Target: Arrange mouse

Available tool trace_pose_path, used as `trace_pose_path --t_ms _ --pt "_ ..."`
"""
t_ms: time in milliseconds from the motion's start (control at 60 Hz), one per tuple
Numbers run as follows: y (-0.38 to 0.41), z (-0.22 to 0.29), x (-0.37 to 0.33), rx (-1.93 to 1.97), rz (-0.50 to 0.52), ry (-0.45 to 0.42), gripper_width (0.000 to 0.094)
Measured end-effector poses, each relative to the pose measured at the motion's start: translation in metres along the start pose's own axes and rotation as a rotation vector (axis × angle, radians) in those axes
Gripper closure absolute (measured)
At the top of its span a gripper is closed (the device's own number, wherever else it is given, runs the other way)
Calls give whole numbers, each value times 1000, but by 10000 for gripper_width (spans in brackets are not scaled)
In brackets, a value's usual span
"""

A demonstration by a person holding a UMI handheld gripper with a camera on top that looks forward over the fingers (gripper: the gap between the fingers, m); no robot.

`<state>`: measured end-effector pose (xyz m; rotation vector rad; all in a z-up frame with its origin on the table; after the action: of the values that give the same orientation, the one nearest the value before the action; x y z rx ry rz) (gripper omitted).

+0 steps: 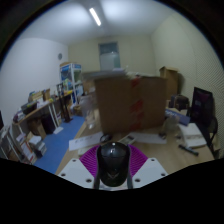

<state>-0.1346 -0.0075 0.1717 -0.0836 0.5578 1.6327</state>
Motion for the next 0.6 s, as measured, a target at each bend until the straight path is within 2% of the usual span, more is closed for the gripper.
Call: trace_pose_path --t_ms 100,183,317,383,400,417,433,533,583,600 --pt "23 -68 38 -43 -32 95 566" --pt "28 -106 59 -63 -56 147 562" --pt "14 -139 69 -83 -136 219 538" --pt "12 -141 69 -74 -136 209 506" --pt "12 -142 71 -75 -135 204 490" --pt "13 -141 70 -77 -135 206 423" --pt "12 -141 70 -80 -136 210 447" --pt "9 -139 69 -52 -137 253 344" --pt "12 -139 63 -11 -115 290 263" --pt "14 -138 60 1 -105 298 184"
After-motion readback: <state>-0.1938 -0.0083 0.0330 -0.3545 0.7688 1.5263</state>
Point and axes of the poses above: the point between the fingertips, and its own axes, seen from behind it with the camera up: y to the left, z up, x forward, the way the camera looks, the point moved 6 cm from there along -x, backward, against the way the camera looks, and after that the axes turned 13 degrees about x, right-handed, at the moved point
